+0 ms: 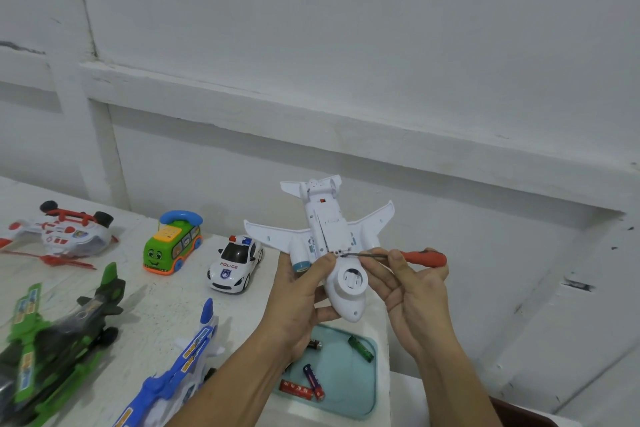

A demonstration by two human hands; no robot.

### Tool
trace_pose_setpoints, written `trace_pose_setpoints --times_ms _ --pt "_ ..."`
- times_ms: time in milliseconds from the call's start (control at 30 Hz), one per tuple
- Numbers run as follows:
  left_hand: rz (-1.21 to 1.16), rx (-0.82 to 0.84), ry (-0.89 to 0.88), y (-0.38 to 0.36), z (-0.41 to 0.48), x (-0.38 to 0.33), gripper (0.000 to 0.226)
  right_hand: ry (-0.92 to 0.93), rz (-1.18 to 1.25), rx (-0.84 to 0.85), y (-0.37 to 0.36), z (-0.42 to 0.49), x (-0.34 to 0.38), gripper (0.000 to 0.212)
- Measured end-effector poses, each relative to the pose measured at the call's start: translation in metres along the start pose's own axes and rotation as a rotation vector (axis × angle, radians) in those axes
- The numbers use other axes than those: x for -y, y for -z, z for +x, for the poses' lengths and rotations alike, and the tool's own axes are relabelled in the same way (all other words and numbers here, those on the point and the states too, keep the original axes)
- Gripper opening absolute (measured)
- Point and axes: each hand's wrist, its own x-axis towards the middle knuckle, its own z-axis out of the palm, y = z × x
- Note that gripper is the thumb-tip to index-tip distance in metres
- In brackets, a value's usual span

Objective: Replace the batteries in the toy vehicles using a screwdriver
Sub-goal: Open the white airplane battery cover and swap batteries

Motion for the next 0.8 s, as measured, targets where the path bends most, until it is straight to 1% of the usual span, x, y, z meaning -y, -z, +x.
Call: trace_pose_setpoints --times_ms 100,167,267,367,433,500,533,567,633,667,700,800 --pt "0.017 0.003 0.0 0.001 -0.001 0.001 0.029 -0.032 -0.032 0.0 0.0 -0.001 0.006 0.038" --pt "0.016 0.01 0.005 0.001 -0.001 0.001 0.029 -0.041 -0.095 0.013 0.0 -0.001 0.012 0.04" --pt "0.014 0.009 0.014 0.002 -0.001 0.002 0.031 0.006 -0.215 0.012 -0.002 0.002 0.027 0.048" --pt "0.026 0.006 0.008 0.003 -0.003 0.002 0.032 0.073 -0.284 -0.035 -0.008 0.009 0.046 0.055" --pt "0.04 0.004 0.004 0.004 -0.004 0.002 0.032 0.078 -0.371 -0.031 -0.015 0.014 0.057 0.052" --pt "0.062 0.002 0.002 0.005 -0.006 0.003 0.032 0.03 -0.556 -0.004 -0.023 0.019 0.059 0.044" --pt "0.072 0.0 0.002 0.005 -0.007 0.003 0.032 -0.006 -0.707 0.029 -0.027 0.02 0.057 0.039" --pt "0.08 -0.001 0.002 0.004 -0.008 0.004 0.032 -0.028 -0.897 0.067 -0.03 0.02 0.054 0.03" --pt "0.097 -0.006 -0.008 0.004 -0.01 0.006 0.032 -0.034 -1.257 0.153 -0.037 0.017 0.046 0.004" --pt "0.106 -0.014 -0.016 0.004 -0.011 0.007 0.033 -0.024 -1.384 0.197 -0.038 0.016 0.041 0.013" --pt "0.113 -0.023 -0.024 0.005 -0.012 0.008 0.034 -0.014 -1.45 0.219 -0.039 0.014 0.035 0.021" --pt "0.119 -0.046 -0.043 0.006 -0.014 0.011 0.041 0.007 -1.465 0.201 -0.038 0.012 0.021 0.032"
